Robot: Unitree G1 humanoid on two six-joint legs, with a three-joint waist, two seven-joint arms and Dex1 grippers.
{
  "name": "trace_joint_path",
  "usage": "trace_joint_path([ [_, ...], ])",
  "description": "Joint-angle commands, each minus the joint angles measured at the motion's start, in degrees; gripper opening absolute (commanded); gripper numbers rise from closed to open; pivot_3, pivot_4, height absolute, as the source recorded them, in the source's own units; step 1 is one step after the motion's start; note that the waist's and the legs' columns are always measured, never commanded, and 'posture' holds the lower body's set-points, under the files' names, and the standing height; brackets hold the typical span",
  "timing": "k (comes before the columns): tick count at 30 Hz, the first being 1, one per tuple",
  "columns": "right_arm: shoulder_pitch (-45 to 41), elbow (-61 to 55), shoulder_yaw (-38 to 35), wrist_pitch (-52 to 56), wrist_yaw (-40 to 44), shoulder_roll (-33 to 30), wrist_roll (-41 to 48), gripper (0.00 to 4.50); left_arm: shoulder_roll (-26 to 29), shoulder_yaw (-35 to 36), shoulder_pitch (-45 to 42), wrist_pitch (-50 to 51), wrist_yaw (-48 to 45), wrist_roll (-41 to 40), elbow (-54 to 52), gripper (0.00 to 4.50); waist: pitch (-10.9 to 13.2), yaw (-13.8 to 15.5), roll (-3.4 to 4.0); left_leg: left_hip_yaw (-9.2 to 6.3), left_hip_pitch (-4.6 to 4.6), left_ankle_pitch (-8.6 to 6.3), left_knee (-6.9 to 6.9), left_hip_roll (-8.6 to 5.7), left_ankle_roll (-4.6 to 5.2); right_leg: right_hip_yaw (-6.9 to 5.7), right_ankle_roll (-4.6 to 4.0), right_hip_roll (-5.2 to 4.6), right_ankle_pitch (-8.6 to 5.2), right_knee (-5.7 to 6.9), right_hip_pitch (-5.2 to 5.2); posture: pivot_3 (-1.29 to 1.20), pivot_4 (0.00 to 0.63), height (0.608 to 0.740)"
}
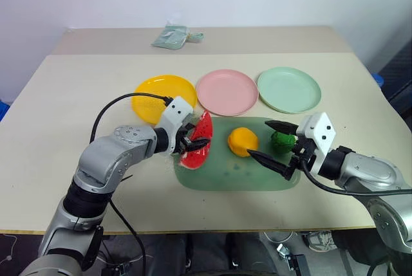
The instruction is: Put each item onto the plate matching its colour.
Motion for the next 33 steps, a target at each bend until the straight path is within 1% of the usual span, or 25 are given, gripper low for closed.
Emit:
trace_joint_path([
  [1,-0.2,-2.4,-0.2,-0.5,-0.2,-0.3,0.5,4.5,0.7,0.4,-1.4,-1.3,-0.4,0.8,-0.7,1.65,0.0,0.0,0.0,0.0,0.0,0.0,0.0,0.0,-0.01,0.0,0.0,0.0,0.0,0.0,0.0,0.0,0.15,0.74],
  [4,-0.6,-2.3,-0.1,-0.6,-0.5,0.0,0.3,4.5,-1.0,3.4,-2.9,-2.3,0.0,-0.1,0.9,1.65,0.0,0.1,0.0,0.0,0.0,0.01,0.0,0.0,-0.02,0.0,0.0,0.0,0.0,0.0,0.0,0.0,0.15,0.74],
  [7,-1.9,-1.5,0.0,-0.8,-1.1,0.4,0.1,4.5,-6.1,7.7,-7.5,-4.6,3.5,0.2,6.1,1.65,0.0,0.5,-0.03,0.0,-0.01,0.02,0.03,0.0,-0.03,-0.01,0.0,0.0,0.0,0.0,0.0,0.0,0.15,0.74],
  [10,-2.7,-0.9,0.2,-0.9,-1.2,0.6,0.2,4.5,-9.5,8.8,-11.7,-6.7,6.2,1.9,11.4,1.65,0.0,1.0,-0.04,0.0,-0.02,0.02,0.07,-0.02,-0.03,-0.01,0.01,0.0,0.0,0.01,0.01,0.0,0.15,0.74],
  [13,-4.6,0.3,1.9,-1.4,-1.5,1.2,-0.6,4.5,-16.4,7.1,-20.8,-13.3,9.2,5.9,25.9,1.65,0.0,1.6,-0.09,0.0,-0.02,0.03,0.08,-0.06,-0.03,-0.02,0.01,0.02,0.0,0.01,0.01,0.0,0.15,0.74],
  [17,-6.6,1.1,3.7,-1.7,-2.3,2.5,-1.5,4.5,-23.7,6.4,-30.8,-23.5,10.7,11.1,49.1,1.65,0.1,2.0,-0.17,-0.01,-0.03,0.03,0.13,-0.23,0.0,-0.02,0.05,-0.02,0.01,-0.01,0.04,0.0,0.15,0.74],
  [19,-6.7,0.8,3.8,-1.6,-2.9,2.8,-1.8,4.5,-25.5,7.9,-34.8,-28.2,10.8,12.0,57.1,1.65,0.1,2.0,-0.2,0.0,-0.07,0.02,0.1,-0.27,0.01,-0.02,0.06,-0.02,0.01,-0.03,-0.02,0.0,0.15,0.74],
  [21,-6.4,0.3,3.4,-1.5,-3.5,2.8,-2.0,4.5,-26.0,9.2,-36.9,-31.2,9.3,11.9,60.8,1.65,0.1,1.4,-0.21,0.01,-0.23,0.03,0.09,-0.26,0.0,-0.01,0.07,-0.01,0.01,-0.01,-0.2,0.0,0.15,0.74],
  [22,-5.9,0.0,3.0,-1.5,-3.7,2.6,-2.0,4.5,-25.6,10.1,-37.3,-31.3,7.4,10.8,60.7,1.65,0.1,1.1,-0.21,0.0,-0.37,0.05,0.09,-0.25,-0.02,-0.01,0.07,-0.01,0.01,0.02,-0.35,0.0,0.15,0.74],
  [23,-5.2,-0.6,2.3,-1.3,-4.0,2.5,-1.9,4.5,-25.1,10.8,-37.2,-31.3,5.7,9.9,59.9,2.15,0.1,1.0,-0.21,0.01,-0.55,0.08,0.1,-0.23,-0.07,0.0,0.07,0.0,0.01,0.08,-0.57,0.0,0.15,0.74],
  [24,-4.5,-1.1,1.7,-1.2,-4.3,2.4,-1.8,4.5,-24.2,11.3,-36.9,-30.8,4.1,9.4,58.7,2.42,0.1,1.0,-0.21,0.01,-0.67,0.1,0.11,-0.21,-0.11,0.01,0.07,0.0,0.01,0.14,-0.72,0.0,0.15,0.74],
  [26,-2.9,-2.3,0.7,-0.8,-4.9,2.2,-1.5,4.5,-21.0,10.8,-34.8,-27.9,1.0,9.1,53.4,3.51,0.1,0.9,-0.21,0.0,-0.77,0.15,0.11,-0.18,-0.19,0.01,0.07,0.03,0.01,0.23,-0.87,0.0,0.15,0.74],
  [27,-2.4,-2.7,0.5,-0.6,-5.2,2.2,-1.4,4.5,-19.4,10.1,-33.7,-26.7,-0.5,9.2,50.8,3.91,0.1,0.7,-0.2,0.0,-0.78,0.16,0.11,-0.16,-0.22,0.01,0.07,0.04,0.01,0.25,-0.89,0.0,0.15,0.74],
  [28,-2.0,-3.0,0.2,-0.5,-5.4,2.2,-1.3,4.5,-17.4,9.5,-32.1,-25.1,-2.2,8.8,47.2,4.41,0.1,0.7,-0.2,0.0,-0.78,0.17,0.1,-0.14,-0.24,0.02,0.07,0.05,0.01,0.28,-0.89,0.0,0.15,0.74],
  [31,-1.2,-3.6,-0.1,-0.3,-5.4,2.1,-1.0,4.5,-9.6,7.2,-25.9,-16.7,-8.9,5.5,33.1,4.46,0.1,0.3,-0.18,-0.01,-0.74,0.19,0.11,-0.13,-0.26,0.05,0.07,0.05,0.01,0.36,-0.87,0.0,0.15,0.74],
  [33,-1.1,-3.8,-0.4,0.1,-4.9,1.8,-0.1,4.5,-4.8,5.5,-21.9,-11.5,-11.1,4.2,24.4,4.46,0.1,0.1,-0.18,-0.02,-0.74,0.19,0.12,-0.13,-0.27,0.05,0.06,0.05,0.01,0.38,-0.87,0.0,0.15,0.74],
])
